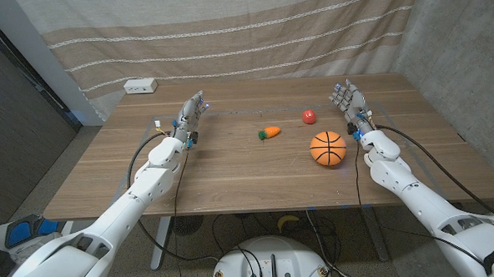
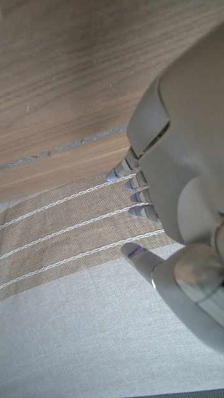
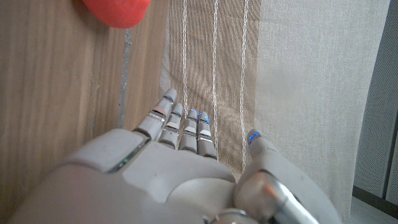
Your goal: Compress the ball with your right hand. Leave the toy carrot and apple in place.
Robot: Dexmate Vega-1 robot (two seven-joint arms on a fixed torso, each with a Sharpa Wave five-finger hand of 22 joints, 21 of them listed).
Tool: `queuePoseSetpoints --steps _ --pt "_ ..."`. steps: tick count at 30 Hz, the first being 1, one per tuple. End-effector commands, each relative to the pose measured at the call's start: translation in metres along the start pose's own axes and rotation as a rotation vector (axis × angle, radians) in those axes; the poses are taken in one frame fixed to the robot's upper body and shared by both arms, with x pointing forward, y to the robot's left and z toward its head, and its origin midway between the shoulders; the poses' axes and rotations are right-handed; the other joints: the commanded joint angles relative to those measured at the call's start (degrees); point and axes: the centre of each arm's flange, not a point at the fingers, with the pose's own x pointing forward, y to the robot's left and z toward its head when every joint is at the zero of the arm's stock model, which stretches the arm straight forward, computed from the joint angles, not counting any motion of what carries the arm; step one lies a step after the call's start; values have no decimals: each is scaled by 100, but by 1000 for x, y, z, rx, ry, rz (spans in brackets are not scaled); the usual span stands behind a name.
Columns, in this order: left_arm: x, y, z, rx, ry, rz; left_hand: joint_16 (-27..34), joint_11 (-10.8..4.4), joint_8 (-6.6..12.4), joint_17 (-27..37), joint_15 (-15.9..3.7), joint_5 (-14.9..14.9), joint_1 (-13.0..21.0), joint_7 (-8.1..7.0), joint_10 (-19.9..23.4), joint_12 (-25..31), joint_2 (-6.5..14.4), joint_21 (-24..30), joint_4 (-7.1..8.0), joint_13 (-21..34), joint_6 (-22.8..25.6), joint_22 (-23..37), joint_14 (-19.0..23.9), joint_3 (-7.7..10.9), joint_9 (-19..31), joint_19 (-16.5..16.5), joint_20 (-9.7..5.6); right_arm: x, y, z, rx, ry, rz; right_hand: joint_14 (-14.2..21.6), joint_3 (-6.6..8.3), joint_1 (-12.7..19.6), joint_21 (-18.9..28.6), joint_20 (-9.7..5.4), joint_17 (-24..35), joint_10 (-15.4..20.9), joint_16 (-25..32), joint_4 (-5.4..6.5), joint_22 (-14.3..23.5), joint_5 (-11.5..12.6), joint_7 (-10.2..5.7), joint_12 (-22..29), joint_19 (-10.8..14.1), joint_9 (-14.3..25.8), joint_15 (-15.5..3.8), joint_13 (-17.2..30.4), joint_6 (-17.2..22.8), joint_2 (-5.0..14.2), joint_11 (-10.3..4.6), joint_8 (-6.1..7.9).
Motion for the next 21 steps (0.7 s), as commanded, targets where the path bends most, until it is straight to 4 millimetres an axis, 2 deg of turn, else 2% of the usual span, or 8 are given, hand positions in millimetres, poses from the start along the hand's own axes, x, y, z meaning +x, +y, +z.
queuePoseSetpoints --steps 1,21 --pt "1 -2 1 5 -8 -6 33 11 35 9 -96 38 -31 -47 7 56 164 -22 -49 13 26 6 -2 7 22 19 4 -16 -5 27 -81 -56 -28 61 24 76 19 48 -11 70 16 -71 34 35 -12 30 19 13 14 12 78 48 -8 26" --pt "-1 -3 2 10 -9 0 32 17 45 5 -101 34 -47 -68 25 63 151 -33 -90 13 81 9 14 11 24 84 55 -26 -7 60 -212 -137 -35 123 47 153 14 105 -39 165 15 -247 35 66 -5 41 49 16 43 13 157 56 15 35"
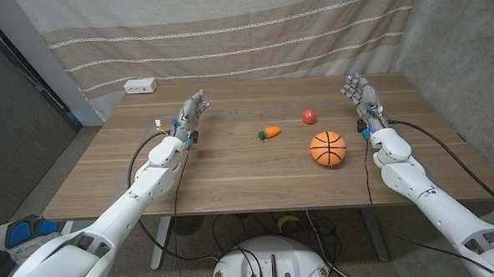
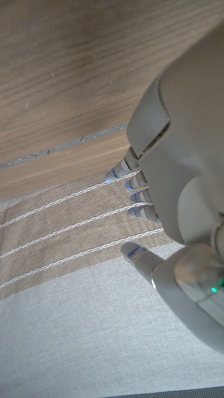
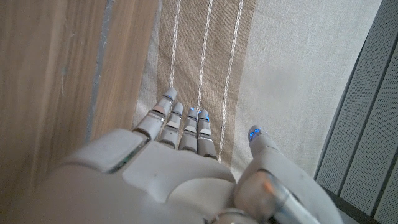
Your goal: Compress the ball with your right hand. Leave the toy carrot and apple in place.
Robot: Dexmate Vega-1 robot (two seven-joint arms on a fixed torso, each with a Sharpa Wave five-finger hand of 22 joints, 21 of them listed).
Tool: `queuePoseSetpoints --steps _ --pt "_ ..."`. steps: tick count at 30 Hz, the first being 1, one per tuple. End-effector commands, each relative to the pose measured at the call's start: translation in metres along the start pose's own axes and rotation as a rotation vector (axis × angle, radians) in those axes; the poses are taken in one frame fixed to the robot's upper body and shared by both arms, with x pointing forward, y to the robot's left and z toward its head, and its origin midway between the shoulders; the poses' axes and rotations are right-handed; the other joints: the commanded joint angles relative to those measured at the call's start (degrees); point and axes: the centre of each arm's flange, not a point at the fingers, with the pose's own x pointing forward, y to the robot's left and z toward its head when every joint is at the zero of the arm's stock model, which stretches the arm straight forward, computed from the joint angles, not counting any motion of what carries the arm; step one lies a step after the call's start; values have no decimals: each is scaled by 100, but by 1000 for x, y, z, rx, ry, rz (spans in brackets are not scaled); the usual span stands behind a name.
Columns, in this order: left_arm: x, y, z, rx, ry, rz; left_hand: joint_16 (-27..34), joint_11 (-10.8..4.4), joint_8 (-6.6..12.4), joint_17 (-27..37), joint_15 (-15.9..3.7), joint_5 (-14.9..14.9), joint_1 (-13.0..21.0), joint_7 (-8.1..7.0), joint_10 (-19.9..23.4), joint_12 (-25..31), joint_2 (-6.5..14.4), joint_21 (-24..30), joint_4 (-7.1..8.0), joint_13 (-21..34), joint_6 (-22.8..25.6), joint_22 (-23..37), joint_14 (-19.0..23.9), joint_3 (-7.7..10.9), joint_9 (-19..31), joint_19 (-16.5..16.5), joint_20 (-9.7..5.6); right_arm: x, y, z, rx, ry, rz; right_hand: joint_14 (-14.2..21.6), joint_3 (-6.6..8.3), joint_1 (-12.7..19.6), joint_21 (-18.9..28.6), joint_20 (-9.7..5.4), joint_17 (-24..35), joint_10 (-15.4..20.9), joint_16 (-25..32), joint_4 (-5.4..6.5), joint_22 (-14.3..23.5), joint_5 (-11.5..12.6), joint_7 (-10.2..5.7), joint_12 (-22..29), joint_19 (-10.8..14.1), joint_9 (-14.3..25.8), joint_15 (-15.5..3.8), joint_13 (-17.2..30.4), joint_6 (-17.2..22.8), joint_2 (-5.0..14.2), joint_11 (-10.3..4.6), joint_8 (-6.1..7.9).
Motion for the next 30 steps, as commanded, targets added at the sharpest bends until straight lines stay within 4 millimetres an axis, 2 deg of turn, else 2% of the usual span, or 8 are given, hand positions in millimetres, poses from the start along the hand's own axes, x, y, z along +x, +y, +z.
queuePoseSetpoints --steps 1,13,17,30 --pt "-1 -2 0 1 0 3 33 15 24 4 -97 33 -48 -22 22 23 150 -11 -23 14 34 10 16 6 25 22 40 -5 -4 23 -77 -54 -5 85 10 39 15 31 13 106 16 -62 7 44 15 48 55 10 0 12 91 -59 24 37" --pt "1 -3 -1 4 -4 -1 35 26 24 6 -96 31 -61 -26 38 28 147 -23 -37 14 50 12 29 7 26 39 48 -14 -2 38 -153 -86 -15 142 9 50 20 47 4 190 28 -131 8 54 22 65 90 11 -1 14 150 -53 38 46" --pt "3 -4 -2 -4 -4 -1 36 27 22 6 -98 31 -66 -25 39 28 150 -29 -44 14 53 12 33 11 26 47 56 -16 -2 44 -184 -97 -17 143 7 54 18 131 0 209 24 -167 7 59 0 63 100 11 -52 14 200 -52 11 55" --pt "5 -6 0 0 -11 -13 36 32 21 3 -92 29 -74 -51 57 33 147 -42 -69 15 71 13 50 17 27 73 68 -28 1 58 -250 -133 -38 172 7 66 13 25 -17 259 19 -244 6 70 -18 60 122 12 -63 13 261 -41 -6 57"
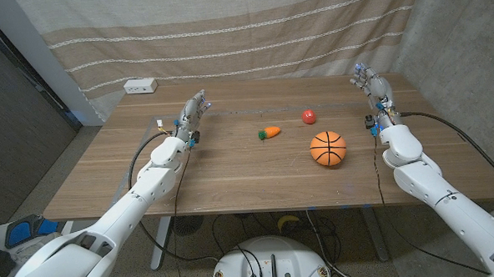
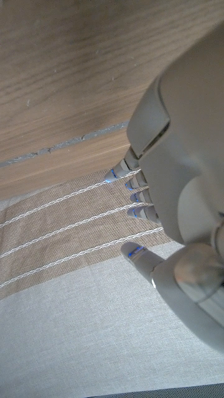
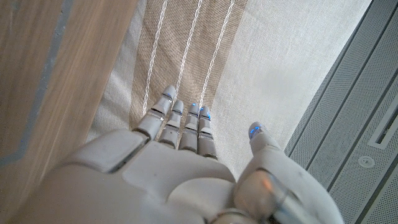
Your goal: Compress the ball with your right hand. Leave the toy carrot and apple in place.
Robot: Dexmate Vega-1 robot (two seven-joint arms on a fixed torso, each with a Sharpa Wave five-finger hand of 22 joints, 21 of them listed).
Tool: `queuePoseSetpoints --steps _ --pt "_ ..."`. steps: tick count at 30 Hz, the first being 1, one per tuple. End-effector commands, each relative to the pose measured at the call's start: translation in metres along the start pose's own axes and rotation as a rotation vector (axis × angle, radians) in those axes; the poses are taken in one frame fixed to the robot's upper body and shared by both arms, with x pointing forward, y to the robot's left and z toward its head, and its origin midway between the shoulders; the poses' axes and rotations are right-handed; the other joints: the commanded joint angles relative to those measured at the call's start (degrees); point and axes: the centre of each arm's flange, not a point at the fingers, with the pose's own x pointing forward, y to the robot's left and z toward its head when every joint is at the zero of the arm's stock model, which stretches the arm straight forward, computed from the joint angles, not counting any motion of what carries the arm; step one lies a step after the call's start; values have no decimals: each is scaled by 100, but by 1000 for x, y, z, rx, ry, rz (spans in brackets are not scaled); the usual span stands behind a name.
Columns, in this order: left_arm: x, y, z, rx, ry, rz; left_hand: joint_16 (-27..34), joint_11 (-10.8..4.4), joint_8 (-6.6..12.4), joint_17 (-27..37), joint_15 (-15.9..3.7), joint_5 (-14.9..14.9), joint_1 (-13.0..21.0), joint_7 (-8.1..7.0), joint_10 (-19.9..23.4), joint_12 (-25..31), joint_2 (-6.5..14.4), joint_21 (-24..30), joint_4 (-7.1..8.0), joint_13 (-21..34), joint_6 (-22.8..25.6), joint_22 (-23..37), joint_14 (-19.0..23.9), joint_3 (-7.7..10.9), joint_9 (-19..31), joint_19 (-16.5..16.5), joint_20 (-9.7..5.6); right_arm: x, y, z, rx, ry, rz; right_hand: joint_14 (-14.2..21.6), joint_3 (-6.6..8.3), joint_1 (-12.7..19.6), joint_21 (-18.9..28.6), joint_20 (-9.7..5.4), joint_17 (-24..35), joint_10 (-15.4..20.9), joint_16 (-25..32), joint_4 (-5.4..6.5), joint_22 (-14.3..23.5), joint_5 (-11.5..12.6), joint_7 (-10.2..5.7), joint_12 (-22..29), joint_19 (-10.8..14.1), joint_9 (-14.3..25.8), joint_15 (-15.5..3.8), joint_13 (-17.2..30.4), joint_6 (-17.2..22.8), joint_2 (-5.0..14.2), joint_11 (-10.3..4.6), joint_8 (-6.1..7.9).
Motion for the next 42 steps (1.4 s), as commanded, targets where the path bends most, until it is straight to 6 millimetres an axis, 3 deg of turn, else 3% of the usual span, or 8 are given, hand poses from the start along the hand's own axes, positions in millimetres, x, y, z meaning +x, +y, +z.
queuePoseSetpoints --steps 1,42 --pt "2 -1 2 3 -8 -10 36 1 21 2 -90 29 -51 -11 26 34 126 -20 -21 15 30 14 50 18 27 43 38 -11 0 17 -73 -34 -15 13 19 -1 13 -67 8 54 19 -57 7 29 -21 18 28 13 -3 12 67 27 5 23" --pt "6 2 6 5 -16 -32 34 -6 14 4 -87 22 -90 -50 46 33 127 -79 -87 16 73 17 74 21 29 93 52 -38 15 63 -310 -67 34 63 21 20 3 -76 -27 146 6 -217 6 53 -6 3 77 17 -66 17 160 64 -32 9"
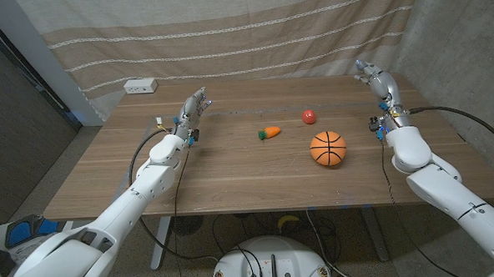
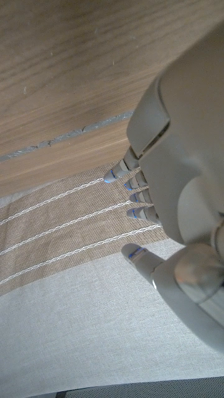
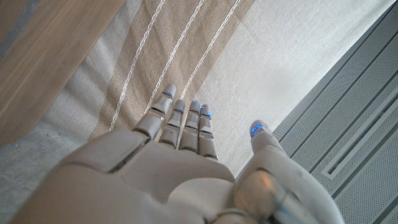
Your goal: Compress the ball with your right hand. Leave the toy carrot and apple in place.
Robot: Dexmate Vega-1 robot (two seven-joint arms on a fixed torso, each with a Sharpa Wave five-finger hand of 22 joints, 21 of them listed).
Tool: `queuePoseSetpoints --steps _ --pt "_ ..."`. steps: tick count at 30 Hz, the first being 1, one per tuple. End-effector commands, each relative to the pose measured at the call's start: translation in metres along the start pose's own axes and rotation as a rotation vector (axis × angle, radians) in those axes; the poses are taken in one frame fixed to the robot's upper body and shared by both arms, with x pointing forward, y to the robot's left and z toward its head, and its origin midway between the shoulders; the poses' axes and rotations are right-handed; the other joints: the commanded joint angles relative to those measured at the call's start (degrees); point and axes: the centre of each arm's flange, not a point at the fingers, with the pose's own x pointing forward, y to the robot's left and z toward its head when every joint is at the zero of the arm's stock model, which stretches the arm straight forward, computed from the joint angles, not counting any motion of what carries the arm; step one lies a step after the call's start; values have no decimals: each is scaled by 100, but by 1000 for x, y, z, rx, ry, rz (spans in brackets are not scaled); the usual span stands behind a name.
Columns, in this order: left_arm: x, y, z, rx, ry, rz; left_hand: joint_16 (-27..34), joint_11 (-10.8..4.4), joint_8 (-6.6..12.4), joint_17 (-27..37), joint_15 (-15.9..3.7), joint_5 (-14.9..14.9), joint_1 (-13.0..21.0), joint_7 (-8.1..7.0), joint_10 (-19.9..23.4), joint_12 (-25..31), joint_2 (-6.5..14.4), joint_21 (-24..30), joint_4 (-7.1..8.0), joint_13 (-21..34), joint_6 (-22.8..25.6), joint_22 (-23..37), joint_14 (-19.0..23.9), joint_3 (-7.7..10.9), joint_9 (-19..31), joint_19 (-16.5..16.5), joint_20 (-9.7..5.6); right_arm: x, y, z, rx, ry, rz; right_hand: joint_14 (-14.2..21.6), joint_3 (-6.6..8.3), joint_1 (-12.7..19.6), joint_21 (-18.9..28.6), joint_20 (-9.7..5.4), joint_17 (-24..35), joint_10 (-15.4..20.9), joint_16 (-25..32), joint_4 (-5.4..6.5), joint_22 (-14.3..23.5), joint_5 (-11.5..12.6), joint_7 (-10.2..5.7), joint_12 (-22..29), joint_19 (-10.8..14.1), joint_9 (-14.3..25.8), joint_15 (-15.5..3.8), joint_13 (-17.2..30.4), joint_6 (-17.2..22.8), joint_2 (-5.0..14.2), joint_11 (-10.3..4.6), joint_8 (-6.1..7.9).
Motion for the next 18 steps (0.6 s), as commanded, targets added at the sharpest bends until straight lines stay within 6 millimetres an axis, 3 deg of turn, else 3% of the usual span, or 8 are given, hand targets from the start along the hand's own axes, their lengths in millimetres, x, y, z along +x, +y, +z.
queuePoseSetpoints --steps 1,18 --pt "1 0 0 -1 0 -8 33 13 14 2 -83 22 -59 -16 31 36 158 -38 -51 16 44 17 13 27 30 43 2 -8 2 16 -77 -16 9 11 -3 20 3 -12 -2 23 4 -37 19 53 -19 2 19 18 -17 16 25 64 -30 8" --pt "2 -1 1 -3 -5 -12 47 17 30 2 -55 21 -78 -7 106 59 154 -54 -75 16 111 18 66 32 32 85 24 -20 3 37 -203 -46 4 11 -11 16 -5 -26 -14 -9 -8 -87 19 57 -42 -27 26 20 -18 19 26 65 -78 -7"
